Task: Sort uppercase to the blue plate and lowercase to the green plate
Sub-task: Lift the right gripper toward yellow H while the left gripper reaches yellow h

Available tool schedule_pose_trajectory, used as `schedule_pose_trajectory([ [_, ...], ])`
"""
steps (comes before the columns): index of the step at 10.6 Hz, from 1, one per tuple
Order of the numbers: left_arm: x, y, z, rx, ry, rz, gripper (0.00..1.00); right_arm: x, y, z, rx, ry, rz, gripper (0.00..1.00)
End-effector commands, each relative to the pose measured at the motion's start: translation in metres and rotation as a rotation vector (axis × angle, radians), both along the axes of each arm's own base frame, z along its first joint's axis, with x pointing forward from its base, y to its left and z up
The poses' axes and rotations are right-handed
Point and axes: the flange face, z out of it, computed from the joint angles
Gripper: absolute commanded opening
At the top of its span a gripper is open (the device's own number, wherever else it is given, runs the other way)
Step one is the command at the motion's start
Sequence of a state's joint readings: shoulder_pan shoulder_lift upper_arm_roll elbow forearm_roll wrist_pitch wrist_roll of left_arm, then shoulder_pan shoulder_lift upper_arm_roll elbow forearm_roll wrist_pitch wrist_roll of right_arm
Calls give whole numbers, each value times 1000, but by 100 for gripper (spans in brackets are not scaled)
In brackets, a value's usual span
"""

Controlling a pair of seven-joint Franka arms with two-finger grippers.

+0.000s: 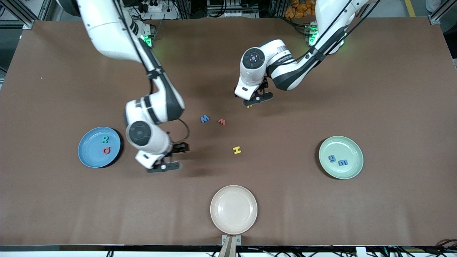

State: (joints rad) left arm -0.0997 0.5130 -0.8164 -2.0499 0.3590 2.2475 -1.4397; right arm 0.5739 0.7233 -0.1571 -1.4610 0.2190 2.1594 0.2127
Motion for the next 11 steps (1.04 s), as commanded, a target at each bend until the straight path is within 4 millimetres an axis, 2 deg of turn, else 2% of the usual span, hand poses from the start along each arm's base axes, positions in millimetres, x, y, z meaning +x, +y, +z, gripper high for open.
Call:
schedule_pose_trajectory([
  [1,-1,0,-24,17,-60,49,100,10,37,-13,91,-36,-61,100],
  [2,3,0,-33,13,-89,61,100,14,52,-13,105,-45,-74,100],
  [4,10,2,-46,-6,-105,81,100,10,68,-20,111,-41,-66,100],
  [5,11,1,-50,-19,-107,84,99,9,70,-22,113,-39,-65,100],
  [6,10,1,-55,-27,-102,85,94,8,72,-22,119,-34,-72,100],
  [9,2,-3,-61,-23,-100,56,90,2,80,-28,124,-18,-99,100],
  [11,-2,-5,-67,-18,-98,41,82,6,74,-28,124,-17,-107,100],
])
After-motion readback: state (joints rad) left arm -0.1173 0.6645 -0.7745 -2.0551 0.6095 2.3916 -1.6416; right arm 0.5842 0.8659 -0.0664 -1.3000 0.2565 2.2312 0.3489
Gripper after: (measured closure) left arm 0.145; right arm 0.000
